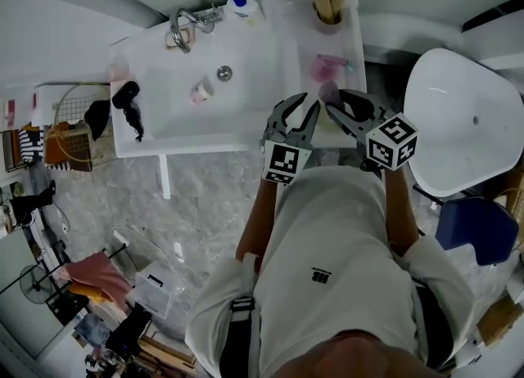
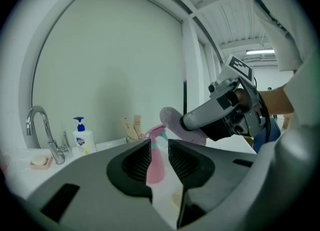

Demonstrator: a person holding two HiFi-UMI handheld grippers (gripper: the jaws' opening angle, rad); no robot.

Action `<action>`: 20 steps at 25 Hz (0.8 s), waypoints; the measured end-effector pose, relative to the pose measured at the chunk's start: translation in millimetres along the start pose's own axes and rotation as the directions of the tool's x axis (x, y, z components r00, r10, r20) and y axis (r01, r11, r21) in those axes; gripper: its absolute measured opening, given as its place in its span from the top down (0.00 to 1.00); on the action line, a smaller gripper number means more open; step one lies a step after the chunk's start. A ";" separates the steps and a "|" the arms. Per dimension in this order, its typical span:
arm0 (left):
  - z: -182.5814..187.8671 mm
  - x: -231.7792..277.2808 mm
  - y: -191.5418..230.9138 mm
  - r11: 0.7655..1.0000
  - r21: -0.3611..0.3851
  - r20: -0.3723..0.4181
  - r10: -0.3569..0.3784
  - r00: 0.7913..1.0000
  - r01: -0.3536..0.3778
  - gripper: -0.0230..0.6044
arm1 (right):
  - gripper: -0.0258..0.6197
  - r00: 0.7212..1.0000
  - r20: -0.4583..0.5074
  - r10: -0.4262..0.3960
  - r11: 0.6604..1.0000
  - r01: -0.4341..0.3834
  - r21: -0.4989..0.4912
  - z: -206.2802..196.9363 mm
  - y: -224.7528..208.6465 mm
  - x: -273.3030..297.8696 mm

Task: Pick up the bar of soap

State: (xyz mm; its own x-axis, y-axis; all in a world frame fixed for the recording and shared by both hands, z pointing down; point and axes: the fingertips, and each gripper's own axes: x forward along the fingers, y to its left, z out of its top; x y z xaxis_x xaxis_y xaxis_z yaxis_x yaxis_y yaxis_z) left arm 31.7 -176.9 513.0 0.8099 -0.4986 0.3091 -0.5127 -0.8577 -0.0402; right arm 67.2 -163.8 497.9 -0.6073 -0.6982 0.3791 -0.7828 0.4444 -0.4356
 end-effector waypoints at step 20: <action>88.5 -32.7 14.2 0.998 0.063 0.211 -0.031 0.977 0.018 0.77 | 0.67 0.971 0.239 0.012 0.998 0.002 -0.058 71.8 42.5 -24.8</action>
State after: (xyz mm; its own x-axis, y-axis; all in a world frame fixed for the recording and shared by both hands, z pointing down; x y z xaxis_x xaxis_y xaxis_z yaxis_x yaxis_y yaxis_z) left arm 23.1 -183.9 418.2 0.8671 -0.4874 0.1029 -0.4793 -0.8726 -0.0946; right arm 58.7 -167.9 411.4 -0.5668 -0.8065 0.1681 -0.7904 0.4748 -0.3871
